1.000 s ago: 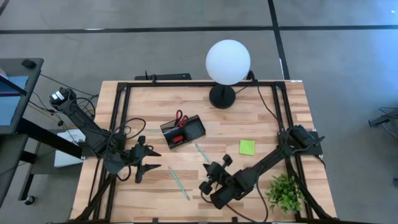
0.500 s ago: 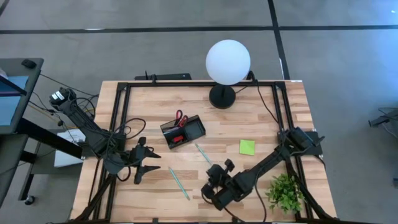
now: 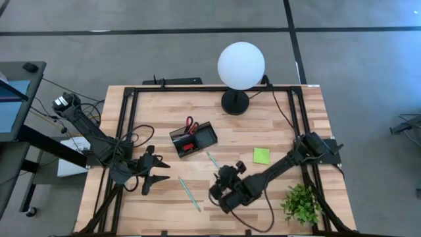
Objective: Pick and place office supplies into organizer
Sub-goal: Put the right blue pencil into the black desk organizer
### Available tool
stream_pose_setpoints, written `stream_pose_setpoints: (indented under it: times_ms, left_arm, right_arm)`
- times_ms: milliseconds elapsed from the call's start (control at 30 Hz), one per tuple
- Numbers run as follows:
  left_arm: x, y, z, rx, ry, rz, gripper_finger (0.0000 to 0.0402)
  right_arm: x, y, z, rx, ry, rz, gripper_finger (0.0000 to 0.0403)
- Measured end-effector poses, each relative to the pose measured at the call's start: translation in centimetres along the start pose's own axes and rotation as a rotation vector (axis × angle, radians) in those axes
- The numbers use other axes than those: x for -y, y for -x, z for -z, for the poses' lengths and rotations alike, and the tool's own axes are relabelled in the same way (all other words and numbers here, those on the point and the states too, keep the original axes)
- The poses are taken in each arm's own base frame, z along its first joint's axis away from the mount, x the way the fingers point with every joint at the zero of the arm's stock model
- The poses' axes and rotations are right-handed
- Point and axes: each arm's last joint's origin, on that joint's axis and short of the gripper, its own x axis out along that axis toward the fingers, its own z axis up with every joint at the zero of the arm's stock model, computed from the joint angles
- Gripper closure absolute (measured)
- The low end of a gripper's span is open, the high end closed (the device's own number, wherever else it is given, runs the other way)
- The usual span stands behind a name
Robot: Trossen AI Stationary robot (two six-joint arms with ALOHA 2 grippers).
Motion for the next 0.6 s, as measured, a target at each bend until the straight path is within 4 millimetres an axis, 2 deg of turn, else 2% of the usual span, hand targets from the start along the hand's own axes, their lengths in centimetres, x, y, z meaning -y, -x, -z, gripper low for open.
stream_pose_setpoints:
  times_ms: [167, 300, 433, 600]
  left_arm:
    - [0.1, 0.0, 0.0, -0.013, 0.014, 0.02, 0.0203]
    - [0.0, 0.0, 0.0, -0.009, 0.014, 0.014, 0.0203]
    - [-0.1, 0.0, 0.0, 0.017, -0.003, -0.027, 0.0203]
    - [-0.2, 0.0, -0.1, 0.033, -0.002, -0.052, 0.0203]
  right_arm:
    - [1.1, 3.1, 3.1, 0.137, -0.068, 0.091, 0.0237]
    - [1.7, 4.5, 6.9, 0.291, -0.07, 0.01, 0.0241]
    - [2.3, 4.2, 9.1, 0.364, 0.013, -0.038, 0.0249]
    - [3.9, 2.1, 9.9, 0.357, -0.013, -0.029, 0.0258]
